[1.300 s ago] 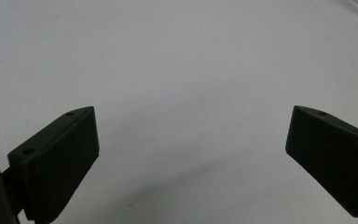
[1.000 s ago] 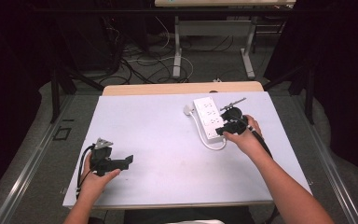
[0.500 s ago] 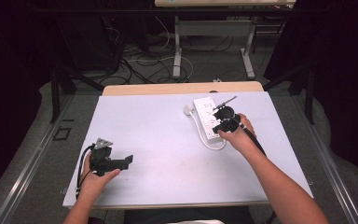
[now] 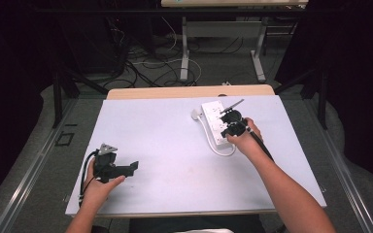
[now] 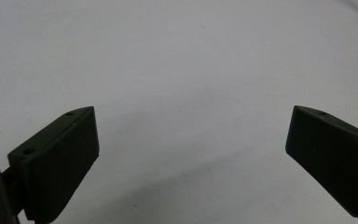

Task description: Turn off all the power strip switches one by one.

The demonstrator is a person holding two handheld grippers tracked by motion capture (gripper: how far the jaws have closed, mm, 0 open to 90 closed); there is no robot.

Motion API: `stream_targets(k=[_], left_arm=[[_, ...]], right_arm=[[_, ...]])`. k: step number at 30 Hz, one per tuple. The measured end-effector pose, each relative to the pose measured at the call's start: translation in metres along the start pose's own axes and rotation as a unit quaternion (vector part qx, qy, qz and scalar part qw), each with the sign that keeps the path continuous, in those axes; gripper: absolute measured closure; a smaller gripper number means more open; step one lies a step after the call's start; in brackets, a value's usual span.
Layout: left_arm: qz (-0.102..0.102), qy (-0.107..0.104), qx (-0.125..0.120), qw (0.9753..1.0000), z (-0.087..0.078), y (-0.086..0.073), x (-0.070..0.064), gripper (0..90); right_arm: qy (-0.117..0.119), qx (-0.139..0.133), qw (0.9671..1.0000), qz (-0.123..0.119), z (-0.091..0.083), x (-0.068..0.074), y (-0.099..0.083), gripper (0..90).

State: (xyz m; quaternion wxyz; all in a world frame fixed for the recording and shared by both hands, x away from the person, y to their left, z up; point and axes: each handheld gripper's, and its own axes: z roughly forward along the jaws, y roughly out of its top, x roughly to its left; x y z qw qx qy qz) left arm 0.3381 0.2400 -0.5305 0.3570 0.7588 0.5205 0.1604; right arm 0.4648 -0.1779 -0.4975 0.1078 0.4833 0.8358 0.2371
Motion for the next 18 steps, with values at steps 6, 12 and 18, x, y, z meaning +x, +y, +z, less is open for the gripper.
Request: stream_targets(k=[6,12,18], left_arm=[[0.000,0.000,0.000,1.0000,0.000,0.000,0.000,2.7],[0.000,0.000,0.001,1.0000,0.000,0.000,0.000,2.7],[0.000,0.000,0.001,1.0000,0.000,0.000,0.000,2.7]], right_arm=[[-0.004,0.006,1.0000,0.005,0.007,0.000,0.001,90.0],[0.006,0.004,0.9999,0.008,0.012,0.003,0.002,90.0],[-0.001,0.005,1.0000,0.004,0.016,0.004,0.002,90.0]])
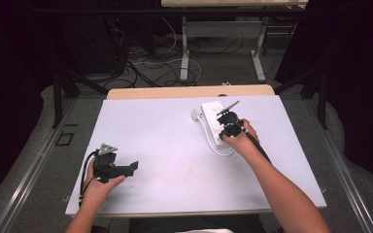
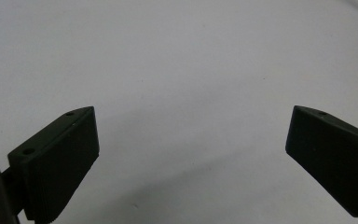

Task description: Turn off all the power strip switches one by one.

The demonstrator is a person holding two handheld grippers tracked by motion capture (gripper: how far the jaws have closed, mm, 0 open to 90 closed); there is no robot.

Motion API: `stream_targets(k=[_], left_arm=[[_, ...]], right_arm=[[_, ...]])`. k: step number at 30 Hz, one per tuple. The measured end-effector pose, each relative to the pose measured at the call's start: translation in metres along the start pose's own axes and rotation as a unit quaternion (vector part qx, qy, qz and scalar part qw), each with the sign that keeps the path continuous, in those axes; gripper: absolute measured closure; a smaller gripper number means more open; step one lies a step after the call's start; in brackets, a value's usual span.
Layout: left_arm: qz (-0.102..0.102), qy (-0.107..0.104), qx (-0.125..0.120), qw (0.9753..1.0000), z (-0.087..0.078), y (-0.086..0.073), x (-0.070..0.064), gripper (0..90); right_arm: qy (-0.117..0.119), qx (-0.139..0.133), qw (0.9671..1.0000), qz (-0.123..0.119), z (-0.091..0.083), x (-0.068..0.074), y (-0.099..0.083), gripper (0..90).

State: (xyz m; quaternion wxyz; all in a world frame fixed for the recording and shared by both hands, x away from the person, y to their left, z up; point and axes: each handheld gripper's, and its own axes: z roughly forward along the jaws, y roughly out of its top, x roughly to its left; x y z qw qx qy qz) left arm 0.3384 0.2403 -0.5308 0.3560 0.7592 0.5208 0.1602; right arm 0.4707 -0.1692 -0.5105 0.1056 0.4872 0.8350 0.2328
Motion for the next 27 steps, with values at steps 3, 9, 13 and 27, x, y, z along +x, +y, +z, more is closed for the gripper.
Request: stream_targets(k=[3,9,13,27], left_arm=[[-0.001,0.002,-0.003,1.0000,0.0005,-0.0003,-0.0002,2.8],[0.000,0.000,0.002,1.0000,-0.0001,0.0001,-0.0003,2.8],[0.000,0.000,0.003,1.0000,0.0000,0.0000,-0.0002,2.8],[0.002,0.003,-0.001,1.0000,0.0013,-0.0004,-0.0010,2.7]], right_arm=[[-0.006,0.009,0.9999,-0.003,-0.0010,-0.0004,0.0001,90.0],[-0.013,0.010,0.9999,-0.002,-0.0012,0.0016,-0.0005,90.0],[-0.009,0.005,0.9999,-0.005,0.0000,0.0008,-0.0021,90.0],[-0.001,-0.010,0.9999,-0.005,0.0016,0.0002,-0.0065,90.0]])
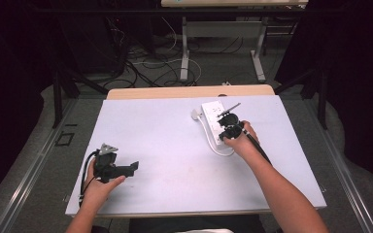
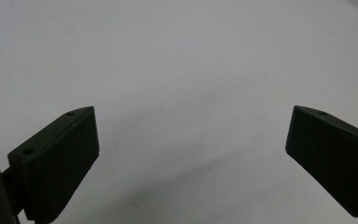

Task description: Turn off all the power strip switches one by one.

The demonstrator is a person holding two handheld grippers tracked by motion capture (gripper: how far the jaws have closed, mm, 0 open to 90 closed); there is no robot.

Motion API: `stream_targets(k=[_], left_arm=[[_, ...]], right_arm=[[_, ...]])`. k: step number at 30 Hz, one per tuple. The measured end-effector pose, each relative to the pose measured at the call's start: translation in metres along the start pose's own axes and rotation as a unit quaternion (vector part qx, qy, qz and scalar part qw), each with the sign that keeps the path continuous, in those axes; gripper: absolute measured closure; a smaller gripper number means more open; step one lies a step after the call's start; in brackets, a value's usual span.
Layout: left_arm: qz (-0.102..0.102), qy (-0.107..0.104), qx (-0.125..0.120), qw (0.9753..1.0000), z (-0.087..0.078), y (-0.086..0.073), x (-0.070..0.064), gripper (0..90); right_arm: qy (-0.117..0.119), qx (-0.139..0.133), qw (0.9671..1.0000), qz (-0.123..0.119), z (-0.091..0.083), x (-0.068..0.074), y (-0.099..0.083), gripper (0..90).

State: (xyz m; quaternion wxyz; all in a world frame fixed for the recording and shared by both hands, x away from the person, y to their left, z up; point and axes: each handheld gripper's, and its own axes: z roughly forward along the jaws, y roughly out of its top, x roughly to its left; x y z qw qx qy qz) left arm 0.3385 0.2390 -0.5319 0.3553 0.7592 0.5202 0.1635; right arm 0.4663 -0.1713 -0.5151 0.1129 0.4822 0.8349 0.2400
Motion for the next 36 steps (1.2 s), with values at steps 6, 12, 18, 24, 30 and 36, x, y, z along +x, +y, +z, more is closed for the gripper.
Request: stream_targets(k=[6,12,18,24,30,36], left_arm=[[0.000,-0.001,-0.001,1.0000,0.000,0.000,0.000,2.8],[-0.002,-0.002,-0.001,1.0000,0.001,0.000,0.000,2.7],[-0.003,0.000,-0.001,1.0000,0.001,0.000,0.001,2.8],[-0.003,0.000,-0.001,1.0000,0.001,0.000,0.001,2.8],[-0.003,-0.001,-0.002,1.0000,0.001,0.000,0.001,2.8],[-0.002,-0.002,0.002,1.0000,0.000,0.000,0.001,2.8]], right_arm=[[0.012,0.004,0.9998,0.013,0.000,-0.005,0.001,90.0],[0.017,0.004,0.9994,0.031,-0.003,-0.008,0.003,90.0],[0.017,0.008,0.9994,0.029,-0.003,-0.009,0.003,90.0],[0.017,0.004,0.9995,0.026,-0.003,-0.013,0.003,90.0],[0.015,0.002,0.9991,0.041,-0.004,-0.015,0.006,90.0],[0.013,-0.004,0.9990,0.042,-0.007,-0.013,0.014,90.0]])
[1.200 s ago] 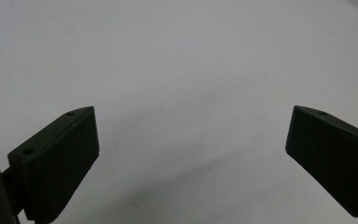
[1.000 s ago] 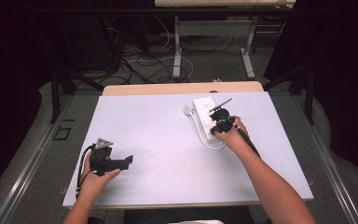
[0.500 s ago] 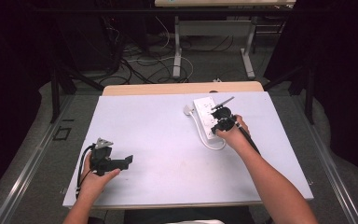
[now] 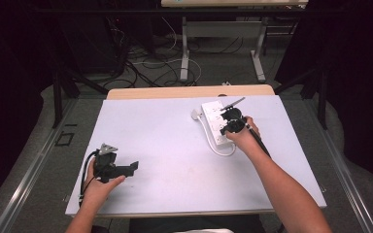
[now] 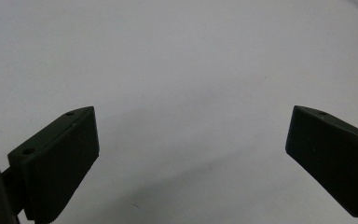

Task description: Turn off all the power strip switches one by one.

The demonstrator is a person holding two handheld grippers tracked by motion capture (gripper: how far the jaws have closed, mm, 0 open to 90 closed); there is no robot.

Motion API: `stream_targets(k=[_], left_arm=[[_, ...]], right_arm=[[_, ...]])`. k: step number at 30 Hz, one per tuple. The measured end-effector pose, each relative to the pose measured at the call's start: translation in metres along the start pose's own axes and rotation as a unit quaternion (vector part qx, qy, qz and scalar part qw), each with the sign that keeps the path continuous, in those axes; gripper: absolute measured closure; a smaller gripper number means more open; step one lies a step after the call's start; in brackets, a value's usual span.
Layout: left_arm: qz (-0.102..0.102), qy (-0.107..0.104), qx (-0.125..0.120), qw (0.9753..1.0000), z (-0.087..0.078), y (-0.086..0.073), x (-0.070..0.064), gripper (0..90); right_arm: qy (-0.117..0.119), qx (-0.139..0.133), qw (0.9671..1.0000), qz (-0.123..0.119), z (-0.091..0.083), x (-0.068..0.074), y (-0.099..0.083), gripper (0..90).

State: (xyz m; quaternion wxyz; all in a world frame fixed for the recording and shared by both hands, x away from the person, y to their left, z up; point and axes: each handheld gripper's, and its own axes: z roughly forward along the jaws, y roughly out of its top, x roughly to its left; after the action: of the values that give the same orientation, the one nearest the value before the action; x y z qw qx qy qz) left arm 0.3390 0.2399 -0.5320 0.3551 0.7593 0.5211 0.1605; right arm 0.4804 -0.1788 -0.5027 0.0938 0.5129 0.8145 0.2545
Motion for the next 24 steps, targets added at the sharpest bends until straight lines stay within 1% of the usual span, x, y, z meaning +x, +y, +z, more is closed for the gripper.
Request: stream_targets(k=[1,2,3,4,5,6,9,10,11,12,13,15,16,17,18,19,20,21,22,23,24], left_arm=[[0.000,0.000,0.000,1.0000,0.000,0.000,0.000,2.8],[0.000,-0.001,-0.001,1.0000,0.000,0.000,0.000,2.8],[0.000,0.000,-0.001,1.0000,-0.001,0.000,0.000,2.8],[0.000,-0.001,-0.001,1.0000,-0.001,0.000,0.000,2.8],[0.000,-0.001,-0.001,1.0000,-0.001,0.000,0.000,2.7],[-0.001,0.002,-0.007,1.0000,0.000,0.000,0.000,2.8],[-0.001,0.002,-0.006,1.0000,0.000,0.000,0.000,2.8],[-0.001,0.002,-0.007,1.0000,0.000,0.000,0.000,2.8],[0.000,0.003,-0.007,1.0000,0.000,0.000,0.000,2.8],[-0.001,0.003,-0.007,1.0000,0.000,0.000,0.000,2.8],[0.000,0.003,-0.008,1.0000,0.000,0.000,0.000,2.7],[0.001,0.003,-0.007,1.0000,0.000,0.000,0.000,2.8],[0.001,0.003,-0.007,1.0000,0.000,0.000,0.000,2.8],[0.001,0.004,-0.006,1.0000,0.000,0.000,0.000,2.8],[0.002,0.003,-0.004,1.0000,0.000,0.000,0.000,2.7],[0.001,0.003,-0.004,1.0000,0.000,0.000,0.000,2.7],[0.002,0.004,-0.004,1.0000,0.000,0.000,0.000,2.7],[0.002,0.004,-0.004,1.0000,0.000,0.000,0.000,2.7],[0.002,0.004,-0.003,1.0000,-0.001,0.000,0.000,2.8],[0.003,0.004,-0.003,1.0000,-0.001,0.000,0.001,2.7],[0.003,0.004,-0.003,1.0000,-0.001,0.000,0.001,2.8]], right_arm=[[0.001,-0.006,1.0000,-0.008,0.000,-0.001,0.001,90.0],[0.003,-0.010,0.9999,0.000,0.000,0.000,0.002,90.0],[0.000,-0.004,1.0000,-0.005,-0.001,0.000,0.004,90.0],[0.004,-0.011,0.9999,-0.007,0.000,-0.001,0.004,90.0],[0.001,-0.004,1.0000,0.004,-0.001,0.001,0.006,90.0],[-0.001,-0.006,1.0000,0.003,-0.001,0.001,0.007,90.0],[0.001,-0.007,1.0000,0.002,-0.001,0.001,0.009,90.0],[0.004,-0.015,0.9999,-0.005,0.000,-0.001,0.011,90.0],[0.001,-0.011,0.9999,-0.003,-0.001,0.000,0.012,90.0],[-0.001,-0.007,1.0000,0.006,0.000,0.002,0.014,90.0],[-0.003,-0.008,1.0000,0.003,0.000,0.002,0.014,90.0],[0.000,-0.009,1.0000,0.002,0.000,0.003,0.015,90.0],[-0.003,-0.008,1.0000,0.001,0.001,0.003,0.017,90.0],[-0.002,-0.008,0.9999,-0.006,0.001,0.004,0.018,90.0],[-0.004,-0.008,1.0000,0.002,0.001,0.006,0.020,90.0],[-0.002,-0.010,0.9999,-0.006,0.001,0.005,0.021,90.0],[-0.002,-0.010,0.9999,-0.006,0.001,0.005,0.021,90.0],[-0.001,-0.017,0.9999,-0.002,0.002,0.006,0.022,90.0],[0.000,-0.011,0.9999,0.005,0.002,0.008,0.024,90.0],[0.000,-0.013,0.9999,-0.002,0.003,0.007,0.025,90.0],[0.003,-0.016,0.9999,0.004,0.004,0.008,0.026,90.0]])
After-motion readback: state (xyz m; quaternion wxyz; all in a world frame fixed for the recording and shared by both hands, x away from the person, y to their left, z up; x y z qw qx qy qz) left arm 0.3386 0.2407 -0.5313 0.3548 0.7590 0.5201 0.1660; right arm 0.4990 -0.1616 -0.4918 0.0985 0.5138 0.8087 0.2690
